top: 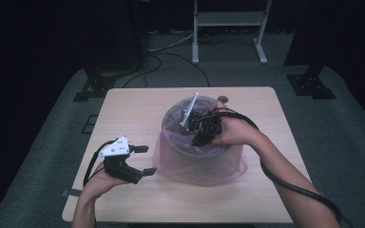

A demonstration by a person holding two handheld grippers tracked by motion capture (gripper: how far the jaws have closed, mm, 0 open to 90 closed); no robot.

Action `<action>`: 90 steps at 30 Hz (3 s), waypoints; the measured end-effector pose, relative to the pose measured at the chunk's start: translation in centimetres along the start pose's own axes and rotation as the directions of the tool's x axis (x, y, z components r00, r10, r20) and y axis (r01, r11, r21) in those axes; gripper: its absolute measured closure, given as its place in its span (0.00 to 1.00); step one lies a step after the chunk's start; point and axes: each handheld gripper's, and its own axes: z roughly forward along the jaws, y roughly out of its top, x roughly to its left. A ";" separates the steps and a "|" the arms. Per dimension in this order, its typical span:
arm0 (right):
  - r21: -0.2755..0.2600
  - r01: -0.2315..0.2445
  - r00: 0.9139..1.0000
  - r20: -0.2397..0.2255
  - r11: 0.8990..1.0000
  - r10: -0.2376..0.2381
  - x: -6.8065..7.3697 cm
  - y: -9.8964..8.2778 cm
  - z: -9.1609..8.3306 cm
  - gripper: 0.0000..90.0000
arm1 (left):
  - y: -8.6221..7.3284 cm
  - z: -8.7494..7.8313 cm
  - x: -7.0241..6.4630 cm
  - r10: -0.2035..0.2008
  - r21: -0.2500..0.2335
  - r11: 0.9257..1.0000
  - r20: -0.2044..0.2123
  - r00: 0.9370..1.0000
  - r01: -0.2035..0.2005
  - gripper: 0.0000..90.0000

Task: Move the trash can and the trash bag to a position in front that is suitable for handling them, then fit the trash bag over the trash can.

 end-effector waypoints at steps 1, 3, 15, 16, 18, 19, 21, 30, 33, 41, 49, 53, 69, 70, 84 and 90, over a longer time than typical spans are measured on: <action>-0.002 0.001 1.000 0.005 1.000 -0.001 0.2 0.0 -0.1 0.86 | 0.0 0.0 0.0 0.001 0.001 1.000 0.000 1.000 -0.001 0.16; -0.009 -0.008 1.000 0.007 1.000 0.009 0.0 0.0 -0.2 0.85 | 0.0 0.1 0.0 0.000 0.001 1.000 0.002 1.000 0.000 0.16; -0.188 -0.145 0.989 0.011 0.971 0.150 -4.2 -1.4 -2.1 0.65 | -0.2 -0.1 0.3 -0.009 0.005 1.000 -0.015 1.000 0.009 0.12; -0.207 -0.152 0.987 0.010 0.967 0.158 -4.4 -1.6 -2.3 0.62 | -0.3 -0.1 0.3 -0.013 0.004 1.000 -0.017 1.000 0.013 0.10; -0.243 -0.170 0.984 0.003 0.955 0.176 -4.7 -2.1 -2.8 0.58 | -0.4 0.0 0.4 -0.018 0.003 1.000 -0.013 1.000 0.018 0.10; -0.258 -0.174 0.983 0.003 0.950 0.181 -4.8 -2.3 -3.0 0.56 | -0.4 0.0 0.5 -0.019 0.004 1.000 -0.013 1.000 0.019 0.10; -0.286 -0.174 0.983 0.011 0.942 0.185 -5.0 -2.7 -3.5 0.53 | -0.4 0.0 0.6 -0.020 0.007 1.000 -0.015 1.000 0.020 0.10; -0.408 -0.215 0.968 0.033 0.887 0.250 -6.0 -5.5 -6.3 0.43 | -0.7 -0.3 0.8 -0.035 0.000 0.999 -0.025 0.999 0.035 0.08; -0.454 -0.252 0.956 0.022 0.855 0.294 -6.3 -6.7 -7.4 0.42 | -0.7 -0.3 0.8 -0.036 -0.002 0.999 -0.026 0.999 0.036 0.08; -0.505 -0.285 0.936 0.038 0.815 0.351 -6.8 -9.8 -9.0 0.41 | -0.8 0.1 0.9 -0.043 0.003 0.999 -0.022 0.999 0.043 0.08; -0.542 -0.333 0.910 0.030 0.771 0.414 -6.9 -13.2 -8.9 0.41 | -0.8 0.1 0.8 -0.044 0.009 0.999 -0.022 0.999 0.044 0.08; -0.557 -0.356 0.900 0.012 0.750 0.436 -6.8 -14.8 -8.6 0.41 | -1.0 0.1 0.9 -0.046 0.014 0.999 -0.027 0.999 0.047 0.08; -0.593 -0.415 0.863 -0.018 0.690 0.504 -6.2 -20.3 -6.5 0.41 | -2.1 -0.3 1.0 -0.076 0.041 0.996 -0.061 0.995 0.079 0.08; -0.592 -0.415 0.862 -0.012 0.691 0.507 -6.1 -20.6 -6.3 0.41 | -2.1 -0.3 1.0 -0.077 0.042 0.996 -0.062 0.995 0.079 0.08; -0.596 -0.436 0.849 -0.023 0.675 0.528 -4.3 -23.9 -2.7 0.41 | -3.0 -0.8 1.1 -0.096 0.047 0.994 -0.086 0.992 0.101 0.08; -0.601 -0.446 0.842 -0.032 0.663 0.538 -3.4 -25.2 -1.1 0.41 | -3.3 -0.8 1.1 -0.102 0.053 0.993 -0.093 0.990 0.107 0.08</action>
